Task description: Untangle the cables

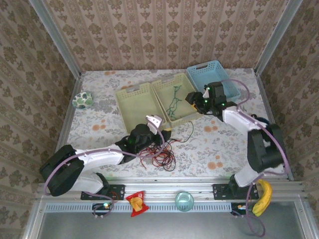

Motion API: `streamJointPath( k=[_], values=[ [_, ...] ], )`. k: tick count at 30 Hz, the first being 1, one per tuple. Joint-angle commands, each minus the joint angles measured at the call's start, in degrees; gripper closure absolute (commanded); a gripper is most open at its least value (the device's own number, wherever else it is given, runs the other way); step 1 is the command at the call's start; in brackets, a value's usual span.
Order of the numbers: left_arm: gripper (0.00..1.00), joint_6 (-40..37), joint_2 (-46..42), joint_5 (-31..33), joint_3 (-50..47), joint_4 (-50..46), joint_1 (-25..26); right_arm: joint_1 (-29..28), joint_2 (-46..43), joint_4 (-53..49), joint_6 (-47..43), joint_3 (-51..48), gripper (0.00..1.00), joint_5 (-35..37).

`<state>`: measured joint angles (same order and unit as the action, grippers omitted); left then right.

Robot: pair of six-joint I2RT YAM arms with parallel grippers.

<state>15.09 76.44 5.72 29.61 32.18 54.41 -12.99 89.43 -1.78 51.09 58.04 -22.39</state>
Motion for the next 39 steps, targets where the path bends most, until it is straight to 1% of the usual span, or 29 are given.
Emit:
streamJointPath(
  k=[1, 4, 8, 10, 13, 15, 19, 22, 23, 24, 26, 28, 30, 33, 36, 39],
  values=[
    [0.38, -1.3, 1.3, -2.0, 0.5, -1.1, 0.9, -1.1, -6.7, -8.7, -3.9, -6.3, 0.45, 7.7],
    [0.38, -1.4, 3.4, -3.5, 1.4, -0.5, 1.6, -1.7, -11.6, -9.1, -3.2, -13.6, 0.45, 11.1],
    [0.38, -1.7, 6.1, -6.0, 2.8, 0.2, 2.3, -2.9, -11.1, -6.5, -3.6, -19.3, 0.48, 8.7],
    [0.38, -1.5, 7.2, -7.2, 3.2, 1.0, 2.5, -4.3, -8.2, -5.5, -4.4, -19.7, 0.54, 8.2],
    [0.37, -1.4, 8.6, -8.0, 3.9, 1.3, 2.7, -4.5, -5.2, -3.0, -5.5, -18.8, 0.64, 5.4],
    [0.37, -1.4, 9.1, -8.2, 4.3, 0.9, 3.0, -4.7, -4.7, -2.6, -6.3, -17.9, 0.71, 5.1],
    [0.37, -1.4, 9.3, -7.8, 4.0, 0.7, 3.6, -4.7, -4.4, -2.4, -6.2, -18.0, 0.80, 4.6],
    [0.37, -1.3, 9.9, -7.8, 3.9, 0.5, 4.0, -4.8, -4.9, -2.9, -6.3, -18.0, 0.93, 4.8],
    [0.37, -1.4, 10.1, -8.1, 4.1, 0.1, 4.1, -4.7, -5.8, -3.6, -6.7, -17.8, 0.98, 5.5],
    [0.37, -1.5, 10.4, -8.3, 4.3, -0.4, 4.2, -4.7, -7.3, -4.3, -7.0, -17.5, 1.00, 6.2],
    [0.37, -1.9, 10.9, -8.7, 4.8, -1.5, 4.4, -4.6, -12.0, -6.0, -7.7, -16.9, 1.00, 9.5],
    [0.37, -2.3, 11.4, -9.0, 5.0, -1.9, 4.6, -4.6, -17.1, -8.5, -9.0, -15.9, 1.00, 14.7],
    [0.37, -2.3, 12.0, -9.0, 5.1, -2.0, 4.7, -4.3, -22.6, -11.5, -10.0, -14.3, 1.00, 21.3],
    [0.37, -2.3, 13.1, -9.3, 5.1, -1.7, 4.7, -3.6, -28.6, -13.2, -11.6, -11.8, 1.00, 27.5],
    [0.37, -2.4, 13.9, -9.4, 5.1, -1.5, 4.7, -2.3, -32.9, -12.6, -13.1, -8.7, 1.00, 30.7],
    [0.37, -2.7, 14.7, -9.4, 5.1, -1.4, 4.7, -0.3, -35.3, -10.0, -13.6, -5.5, 1.00, 31.3]
  ],
)
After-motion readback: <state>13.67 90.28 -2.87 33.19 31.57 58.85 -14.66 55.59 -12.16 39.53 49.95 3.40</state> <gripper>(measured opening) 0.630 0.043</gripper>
